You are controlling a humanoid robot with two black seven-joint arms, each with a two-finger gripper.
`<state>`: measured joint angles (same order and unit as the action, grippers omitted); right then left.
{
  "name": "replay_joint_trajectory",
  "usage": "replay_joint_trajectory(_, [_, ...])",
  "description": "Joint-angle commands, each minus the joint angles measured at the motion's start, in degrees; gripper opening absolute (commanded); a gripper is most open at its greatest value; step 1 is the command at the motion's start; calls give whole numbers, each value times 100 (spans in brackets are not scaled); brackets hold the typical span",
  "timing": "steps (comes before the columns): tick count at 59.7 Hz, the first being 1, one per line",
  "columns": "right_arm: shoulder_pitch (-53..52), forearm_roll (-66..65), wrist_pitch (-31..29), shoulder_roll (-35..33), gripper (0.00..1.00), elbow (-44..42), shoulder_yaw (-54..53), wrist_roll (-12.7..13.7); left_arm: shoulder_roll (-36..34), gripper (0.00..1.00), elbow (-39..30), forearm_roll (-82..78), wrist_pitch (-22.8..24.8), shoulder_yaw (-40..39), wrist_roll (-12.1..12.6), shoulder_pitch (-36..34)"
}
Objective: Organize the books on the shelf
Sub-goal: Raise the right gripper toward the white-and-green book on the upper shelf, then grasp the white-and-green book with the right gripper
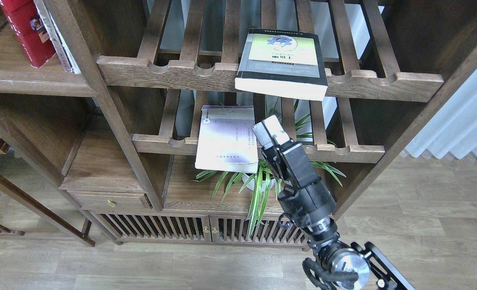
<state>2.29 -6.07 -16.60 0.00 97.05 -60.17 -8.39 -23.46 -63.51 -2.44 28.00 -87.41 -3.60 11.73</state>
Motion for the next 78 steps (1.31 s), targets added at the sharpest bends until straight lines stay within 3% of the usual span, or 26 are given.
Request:
replay_joint_trajectory(1, [-238, 0, 333, 0, 99, -1, -91, -14, 0, 100, 5, 7, 0, -4, 0, -66])
replay_joint_trajectory(18, [-502, 0, 430, 0, 99, -1, -188, -14, 9, 100, 23, -2, 0, 4, -9, -75])
replay_joint_trajectory(35, [-827, 9, 1106, 0, 99, -1, -504, -14, 9, 100, 172, 7, 0, -4, -44, -127])
replay_joint_trajectory(55, [-1012, 9, 1458, 0, 97, -1, -574, -14, 0, 100, 172, 7, 0, -31, -44, -145])
replay_joint_trajectory(72, [-994, 18, 1484, 0, 80, 7, -777, -23, 0, 100, 181, 7, 0, -57, -44, -171])
replay_joint_trajectory(78, [-959, 18, 1476, 0, 66, 16, -812, -23, 0, 100, 225, 7, 0, -57, -53, -171])
